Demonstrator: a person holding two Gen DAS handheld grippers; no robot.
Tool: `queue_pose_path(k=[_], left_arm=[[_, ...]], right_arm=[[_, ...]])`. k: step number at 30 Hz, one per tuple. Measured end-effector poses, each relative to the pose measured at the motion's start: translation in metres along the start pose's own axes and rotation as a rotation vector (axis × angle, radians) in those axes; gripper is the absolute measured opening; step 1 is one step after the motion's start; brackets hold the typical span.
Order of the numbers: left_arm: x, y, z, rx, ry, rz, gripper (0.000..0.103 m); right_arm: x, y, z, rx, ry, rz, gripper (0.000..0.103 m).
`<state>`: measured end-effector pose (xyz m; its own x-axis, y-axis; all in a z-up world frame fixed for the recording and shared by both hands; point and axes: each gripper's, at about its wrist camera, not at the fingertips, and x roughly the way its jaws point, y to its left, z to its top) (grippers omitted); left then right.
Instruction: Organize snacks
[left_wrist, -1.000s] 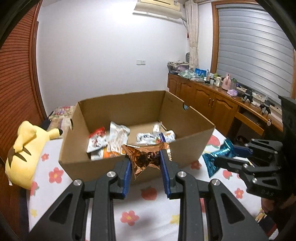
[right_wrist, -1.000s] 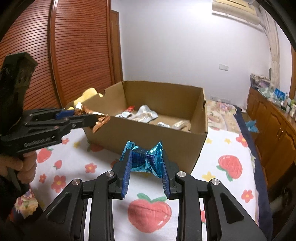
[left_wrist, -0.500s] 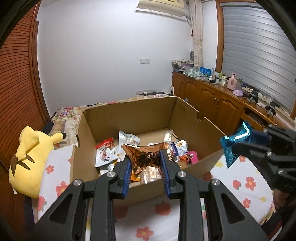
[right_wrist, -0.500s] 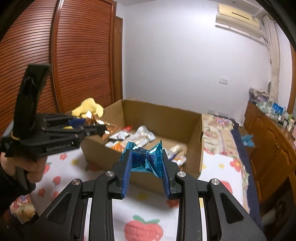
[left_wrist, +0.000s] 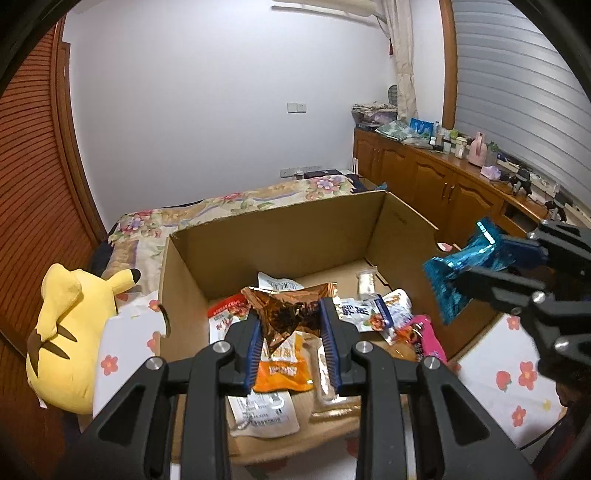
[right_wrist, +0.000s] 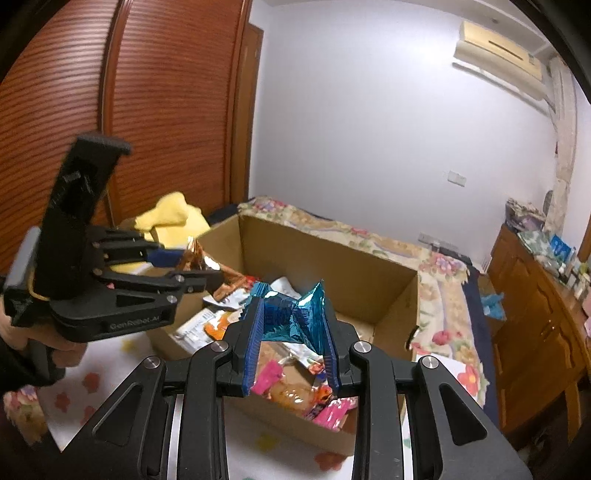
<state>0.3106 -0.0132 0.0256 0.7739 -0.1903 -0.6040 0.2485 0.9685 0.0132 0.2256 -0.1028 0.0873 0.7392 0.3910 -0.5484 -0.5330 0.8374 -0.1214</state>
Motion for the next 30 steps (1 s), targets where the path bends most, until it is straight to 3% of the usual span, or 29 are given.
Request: queue_pose_path(k=[9, 15, 22, 25, 30], left_arm=[[0.018, 0.011, 0.015, -0.019, 0.024, 0.006, 0.031], [0.025, 0.018, 0.02, -0.043, 0.026, 0.014, 0.044], [0.025, 0.019, 0.016, -0.045, 0.012, 0.021, 0.048], [0.023, 0.017, 0.014, -0.037, 0.002, 0.029, 0.048], [0.017, 0.017, 0.012, -0.035, -0.017, 0.025, 0.048]], right_arm=[[0.048, -0.02, 0.012, 0.0, 0.077, -0.003, 0.028], [0.068, -0.023, 0.017, -0.014, 0.113, -0.018, 0.028], [0.094, -0.031, 0.024, -0.01, 0.176, -0.032, 0.03], [0.099, -0.033, 0.027, -0.001, 0.184, -0.054, 0.044], [0.1, -0.034, 0.026, 0.025, 0.18, -0.045, 0.05]])
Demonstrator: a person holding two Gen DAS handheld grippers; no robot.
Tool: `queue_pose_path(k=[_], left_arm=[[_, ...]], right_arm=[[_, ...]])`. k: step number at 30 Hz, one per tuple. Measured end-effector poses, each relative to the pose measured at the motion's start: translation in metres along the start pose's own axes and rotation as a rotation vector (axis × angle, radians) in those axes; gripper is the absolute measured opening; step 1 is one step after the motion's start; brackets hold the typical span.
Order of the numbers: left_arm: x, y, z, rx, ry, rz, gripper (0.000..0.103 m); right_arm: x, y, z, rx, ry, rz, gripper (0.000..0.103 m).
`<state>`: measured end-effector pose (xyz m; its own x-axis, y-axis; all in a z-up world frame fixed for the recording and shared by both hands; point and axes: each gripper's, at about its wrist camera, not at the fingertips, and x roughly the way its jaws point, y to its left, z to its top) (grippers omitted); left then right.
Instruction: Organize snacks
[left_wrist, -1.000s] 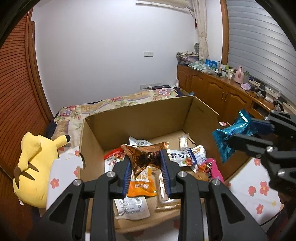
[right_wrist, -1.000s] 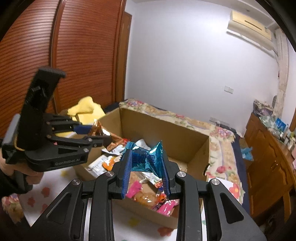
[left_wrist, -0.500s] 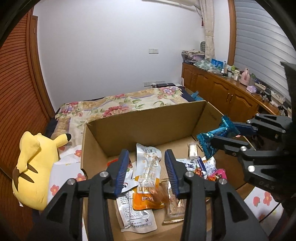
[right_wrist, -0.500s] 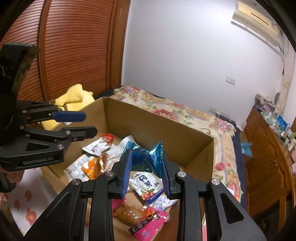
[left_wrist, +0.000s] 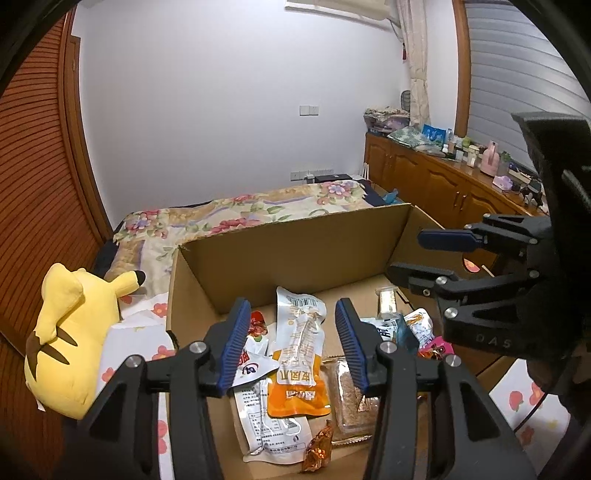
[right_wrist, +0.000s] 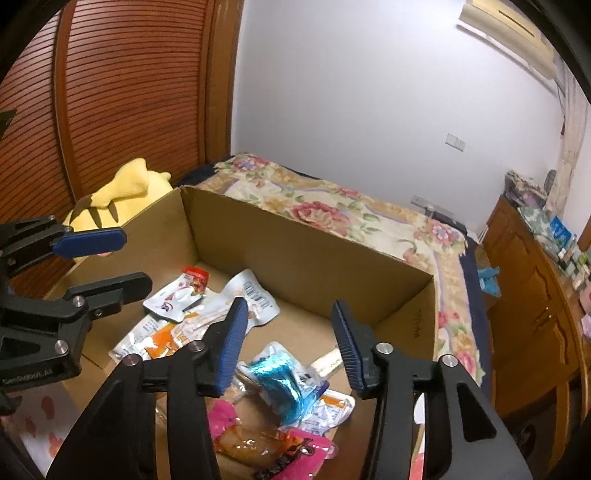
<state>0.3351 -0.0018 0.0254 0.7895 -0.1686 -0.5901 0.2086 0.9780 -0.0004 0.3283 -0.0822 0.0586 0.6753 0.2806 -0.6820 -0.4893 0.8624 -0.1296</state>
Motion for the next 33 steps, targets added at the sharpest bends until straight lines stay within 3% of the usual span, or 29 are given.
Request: queue_pose_path(k=[14, 18, 20, 25, 33], left_arm=[[-0.045, -0.013, -0.027, 0.013, -0.089, 0.015, 0.055], [-0.066, -0.015, -0.029, 0.009, -0.135, 0.004, 0.068], [-0.079, -0.019, -0.029, 0.015, -0.166, 0.018, 0.069], [-0.113, -0.025, -0.031, 0.029, -0.253, 0.059, 0.09], [-0.149, -0.032, -0.037, 0.03, -0.334, 0.115, 0.099]], right_arm=[[-0.041, 0.011, -0.028, 0.091, -0.084, 0.016, 0.057], [-0.066, 0.013, -0.03, 0.105, -0.133, -0.008, 0.06], [-0.079, 0.013, -0.031, 0.113, -0.157, -0.018, 0.063], [-0.114, 0.012, -0.034, 0.137, -0.236, -0.054, 0.075], [-0.16, 0.019, -0.044, 0.161, -0.336, -0.076, 0.088]])
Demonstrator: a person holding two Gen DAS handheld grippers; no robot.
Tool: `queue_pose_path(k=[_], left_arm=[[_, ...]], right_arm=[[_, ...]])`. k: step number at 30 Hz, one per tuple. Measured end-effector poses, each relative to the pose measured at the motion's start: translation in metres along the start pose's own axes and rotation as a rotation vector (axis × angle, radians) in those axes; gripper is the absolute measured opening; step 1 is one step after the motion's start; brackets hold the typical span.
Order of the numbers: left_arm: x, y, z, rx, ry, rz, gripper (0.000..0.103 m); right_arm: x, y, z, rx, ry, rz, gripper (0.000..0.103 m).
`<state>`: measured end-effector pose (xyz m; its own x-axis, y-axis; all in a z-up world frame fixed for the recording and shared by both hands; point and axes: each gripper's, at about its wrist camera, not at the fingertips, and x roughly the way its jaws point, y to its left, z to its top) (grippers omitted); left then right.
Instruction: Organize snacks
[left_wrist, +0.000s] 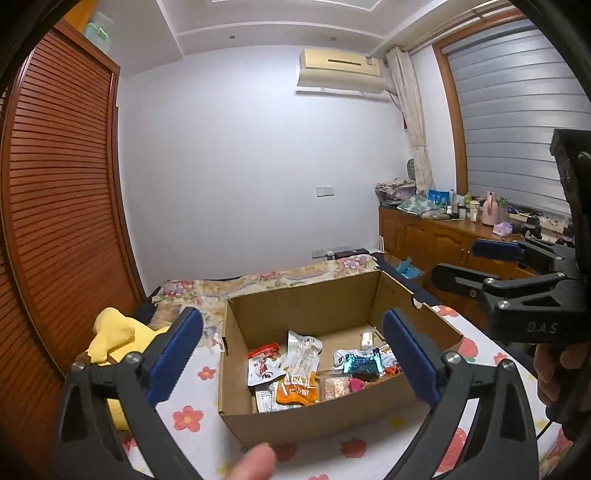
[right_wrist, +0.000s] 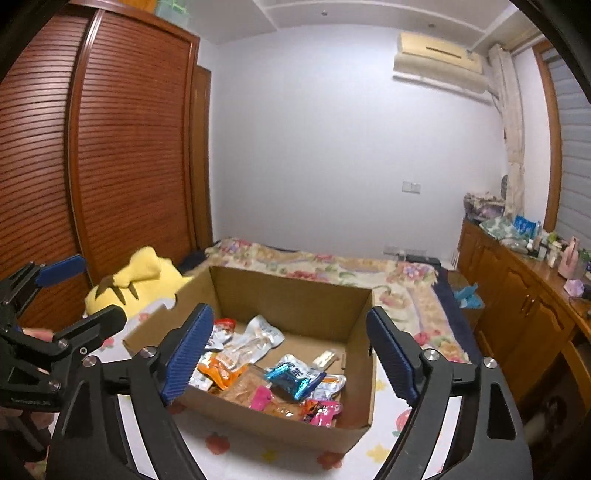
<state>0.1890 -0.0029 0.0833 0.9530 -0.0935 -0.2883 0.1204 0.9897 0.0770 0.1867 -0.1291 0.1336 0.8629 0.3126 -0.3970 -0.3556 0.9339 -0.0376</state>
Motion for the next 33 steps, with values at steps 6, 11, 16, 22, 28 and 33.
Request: queue_pose_path(k=[6, 11, 16, 22, 28, 33], left_arm=[[-0.026, -0.005, -0.002, -0.023, -0.022, -0.006, 0.099], [-0.045, -0.01, -0.003, -0.032, -0.022, -0.015, 0.099], [-0.062, -0.015, -0.006, -0.024, -0.027, -0.023, 0.099], [-0.079, -0.018, -0.012, -0.038, -0.01, -0.031, 0.099], [-0.09, -0.018, -0.024, -0.059, 0.019, -0.035, 0.099], [-0.093, -0.017, -0.034, -0.065, 0.043, -0.026, 0.099]], right_arm=[[-0.028, 0.005, -0.005, 0.01, -0.047, -0.018, 0.097], [-0.053, 0.011, -0.014, 0.015, -0.073, -0.051, 0.103], [-0.075, 0.013, -0.021, 0.037, -0.089, -0.057, 0.103], [-0.1, 0.015, -0.031, 0.053, -0.101, -0.08, 0.103], [-0.116, 0.014, -0.042, 0.069, -0.094, -0.089, 0.103], [-0.126, 0.013, -0.054, 0.079, -0.091, -0.099, 0.103]])
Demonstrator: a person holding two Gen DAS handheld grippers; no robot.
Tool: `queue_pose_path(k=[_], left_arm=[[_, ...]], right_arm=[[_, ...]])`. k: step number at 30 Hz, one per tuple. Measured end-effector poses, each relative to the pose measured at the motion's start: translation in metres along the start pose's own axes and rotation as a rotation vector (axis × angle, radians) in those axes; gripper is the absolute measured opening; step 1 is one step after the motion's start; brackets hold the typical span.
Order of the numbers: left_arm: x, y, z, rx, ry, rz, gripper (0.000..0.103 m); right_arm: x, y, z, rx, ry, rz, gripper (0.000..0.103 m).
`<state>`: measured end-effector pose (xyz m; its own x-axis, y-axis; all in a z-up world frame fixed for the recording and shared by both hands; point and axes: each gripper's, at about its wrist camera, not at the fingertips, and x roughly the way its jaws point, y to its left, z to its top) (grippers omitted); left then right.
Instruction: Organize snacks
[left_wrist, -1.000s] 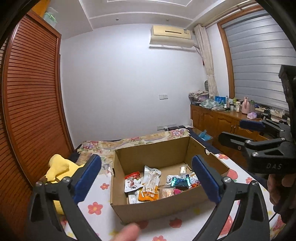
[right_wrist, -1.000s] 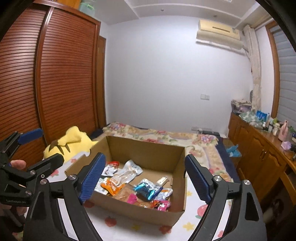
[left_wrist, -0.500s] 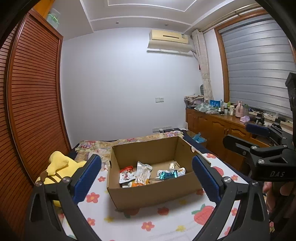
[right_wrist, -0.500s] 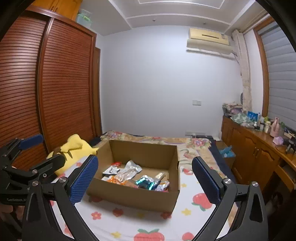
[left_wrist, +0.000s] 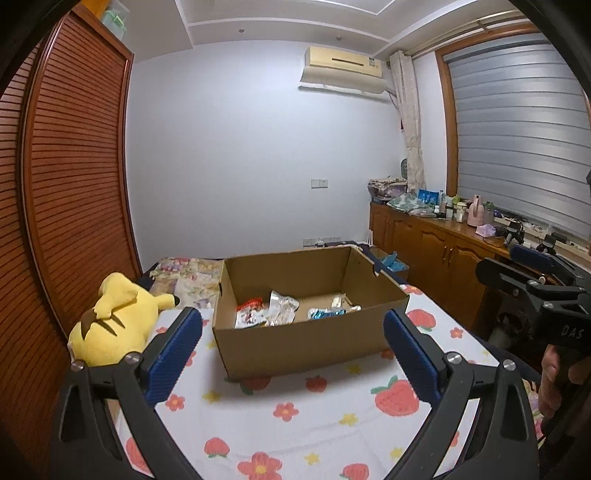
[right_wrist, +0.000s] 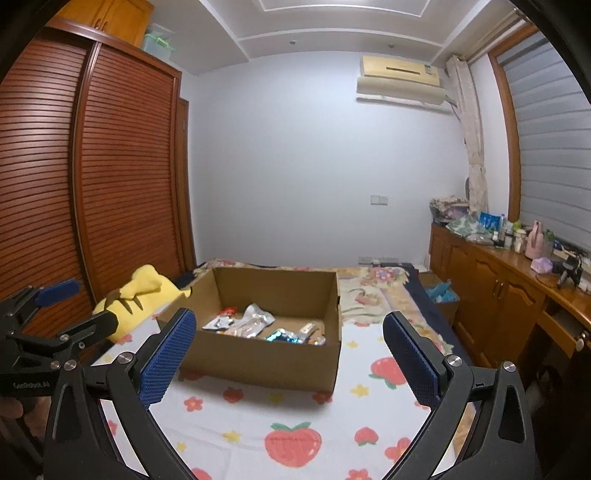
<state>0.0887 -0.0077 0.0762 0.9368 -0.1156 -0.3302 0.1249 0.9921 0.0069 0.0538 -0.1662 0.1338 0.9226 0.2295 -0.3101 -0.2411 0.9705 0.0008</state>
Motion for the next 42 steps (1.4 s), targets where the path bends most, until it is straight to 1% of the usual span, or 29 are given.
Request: queue_pose_path(k=[7, 15, 42], left_arm=[[0.0, 0.001, -0.016, -0.006, 0.025, 0.011, 0.099], [0.004, 0.004, -0.026, -0.015, 0.045, 0.008, 0.099], [0.001, 0.006, -0.03, -0.017, 0.045, 0.013, 0.099]], right_arm=[[-0.004, -0.003, -0.014, 0.013, 0.023, -0.006, 0.103], [-0.004, -0.008, -0.025, 0.025, 0.045, -0.013, 0.103], [-0.006, -0.01, -0.028, 0.021, 0.046, -0.009, 0.103]])
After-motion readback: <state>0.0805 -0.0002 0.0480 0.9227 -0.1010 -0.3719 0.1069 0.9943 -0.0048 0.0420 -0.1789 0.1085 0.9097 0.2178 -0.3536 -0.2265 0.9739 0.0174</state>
